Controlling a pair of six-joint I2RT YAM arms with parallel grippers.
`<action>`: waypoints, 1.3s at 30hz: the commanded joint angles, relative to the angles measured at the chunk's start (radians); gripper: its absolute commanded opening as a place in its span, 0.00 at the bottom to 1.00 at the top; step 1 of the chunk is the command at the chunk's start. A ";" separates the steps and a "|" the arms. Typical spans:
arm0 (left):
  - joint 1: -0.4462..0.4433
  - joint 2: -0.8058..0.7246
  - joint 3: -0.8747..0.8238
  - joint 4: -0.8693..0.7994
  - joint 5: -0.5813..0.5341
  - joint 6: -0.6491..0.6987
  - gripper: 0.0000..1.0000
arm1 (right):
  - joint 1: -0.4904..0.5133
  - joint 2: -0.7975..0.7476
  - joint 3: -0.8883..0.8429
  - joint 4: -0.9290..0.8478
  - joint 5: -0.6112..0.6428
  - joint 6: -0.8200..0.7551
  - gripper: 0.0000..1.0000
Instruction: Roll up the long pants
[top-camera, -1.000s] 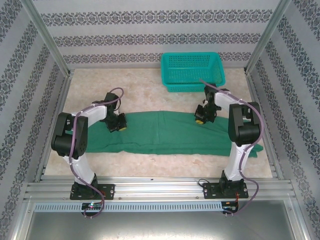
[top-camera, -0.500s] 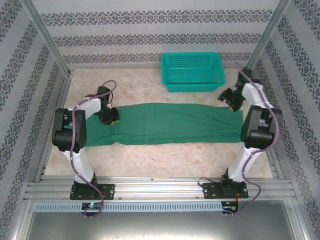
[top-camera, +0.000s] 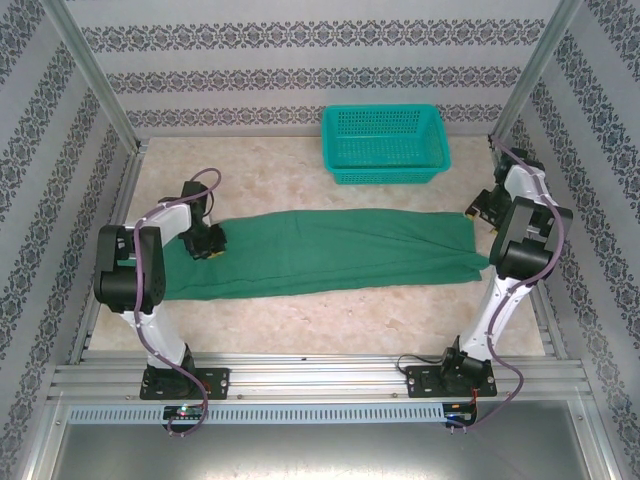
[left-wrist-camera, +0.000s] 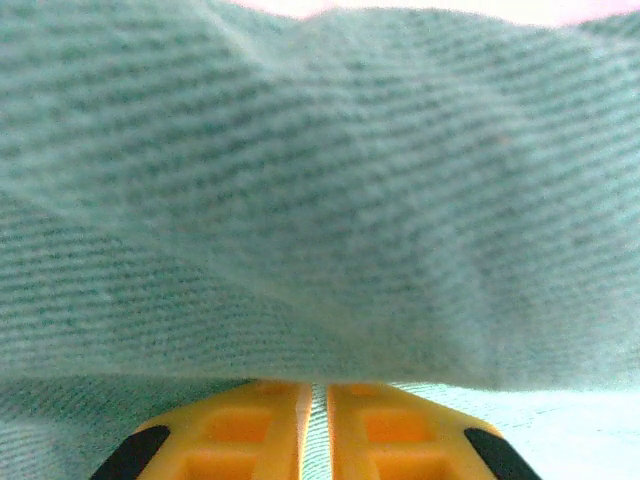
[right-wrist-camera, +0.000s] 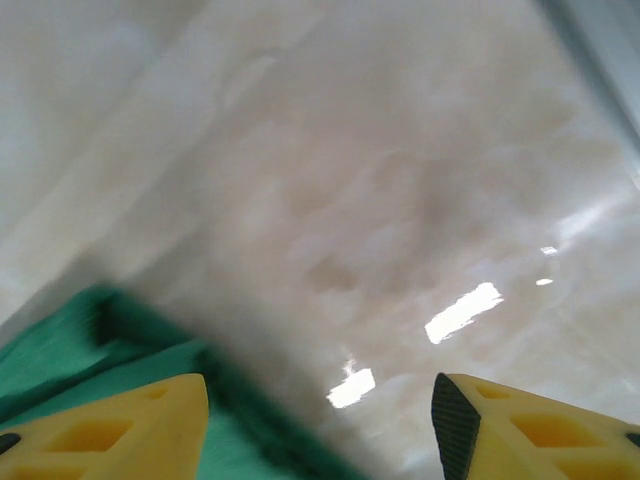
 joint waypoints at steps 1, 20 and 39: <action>0.023 0.018 -0.033 -0.018 -0.022 0.033 0.15 | -0.023 0.012 0.024 -0.004 0.026 -0.015 0.63; 0.023 0.022 -0.040 0.019 0.041 0.031 0.09 | 0.037 -0.014 -0.077 0.106 -0.101 -0.004 0.50; 0.022 0.019 -0.054 0.040 0.057 0.030 0.05 | 0.046 -0.105 -0.080 0.099 -0.052 0.019 0.61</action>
